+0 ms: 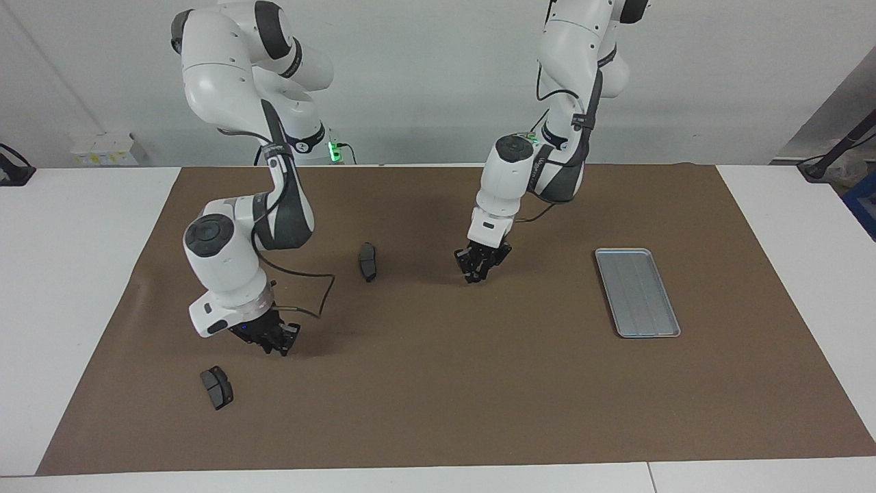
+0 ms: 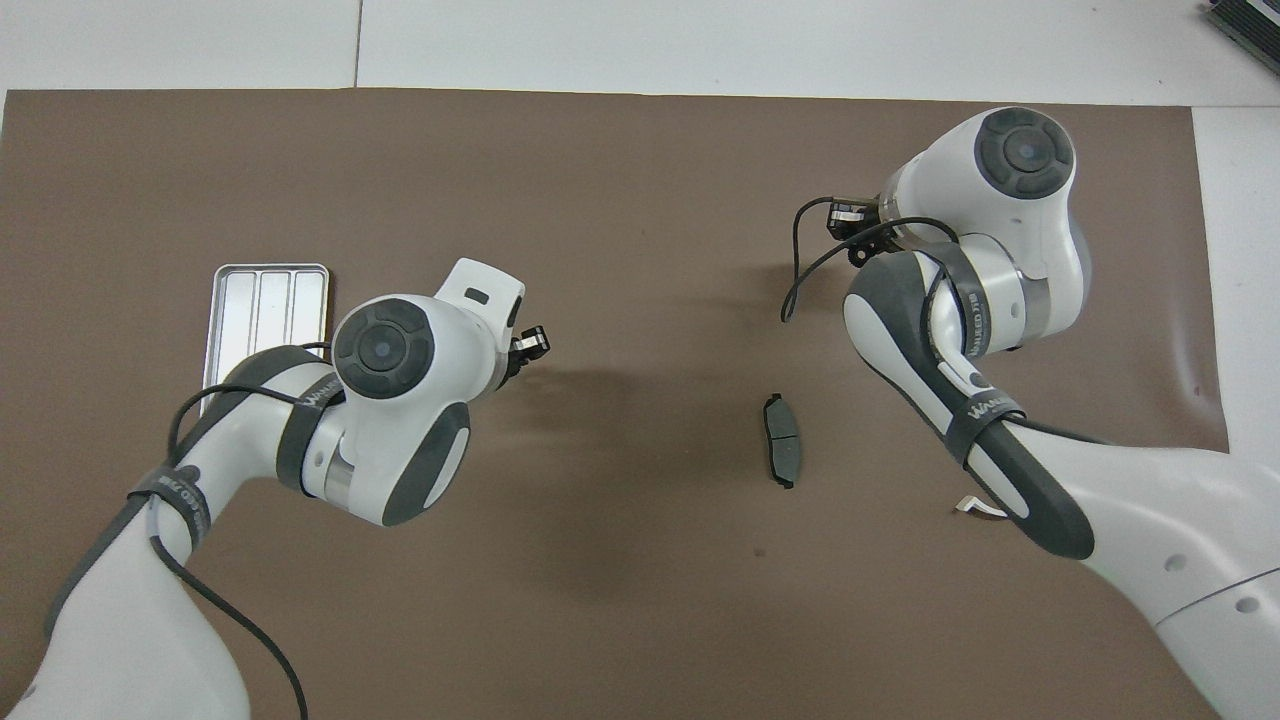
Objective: Place bearing gear from tray to pile
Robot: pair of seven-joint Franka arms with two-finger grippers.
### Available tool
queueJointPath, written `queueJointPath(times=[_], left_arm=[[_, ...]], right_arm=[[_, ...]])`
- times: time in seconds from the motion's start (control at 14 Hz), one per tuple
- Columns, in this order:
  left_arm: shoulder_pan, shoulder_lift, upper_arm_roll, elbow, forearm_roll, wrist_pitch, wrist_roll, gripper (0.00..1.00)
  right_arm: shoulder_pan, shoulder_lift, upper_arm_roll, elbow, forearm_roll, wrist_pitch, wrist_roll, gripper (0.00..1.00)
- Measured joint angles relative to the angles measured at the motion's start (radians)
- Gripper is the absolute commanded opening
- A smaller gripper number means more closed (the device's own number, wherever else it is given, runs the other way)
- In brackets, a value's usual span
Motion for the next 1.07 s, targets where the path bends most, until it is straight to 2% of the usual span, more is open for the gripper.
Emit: queueJointPath(times=[0.07,0.14,0.29,0.36,0.5,0.64,0.86,1.07], left_arm=[[-0.010,0.008,0.000,0.000,0.000,0.014,-0.011,0.95],[-0.015,0.011,0.001,0.000,0.000,0.021,-0.015,1.00],[-0.017,0.011,0.004,0.006,0.000,0.023,-0.018,1.00],[-0.015,0.011,0.010,0.017,0.000,0.023,-0.018,1.00],[0.018,0.010,0.023,0.064,0.000,-0.009,-0.017,1.00],[0.110,0.003,0.026,0.149,0.000,-0.136,0.037,1.00],[0.273,-0.011,0.023,0.280,-0.040,-0.358,0.229,1.00],[0.390,-0.031,0.024,0.323,-0.125,-0.488,0.481,1.00]], right_arm=[[-0.014,0.005,0.000,-0.001,0.004,0.003,-0.021,0.00],[-0.022,0.009,0.000,-0.003,0.004,0.006,-0.031,0.13],[-0.024,0.014,0.001,-0.008,0.005,0.011,-0.034,0.79],[-0.024,0.015,0.003,-0.010,0.005,0.011,-0.036,1.00],[-0.023,0.015,0.005,-0.009,0.005,0.016,-0.062,1.00],[-0.021,0.010,0.009,-0.006,0.005,0.021,-0.082,1.00],[0.008,-0.020,0.016,-0.005,0.005,0.021,-0.084,1.00],[0.069,-0.045,0.017,-0.004,0.006,0.021,-0.070,1.00]])
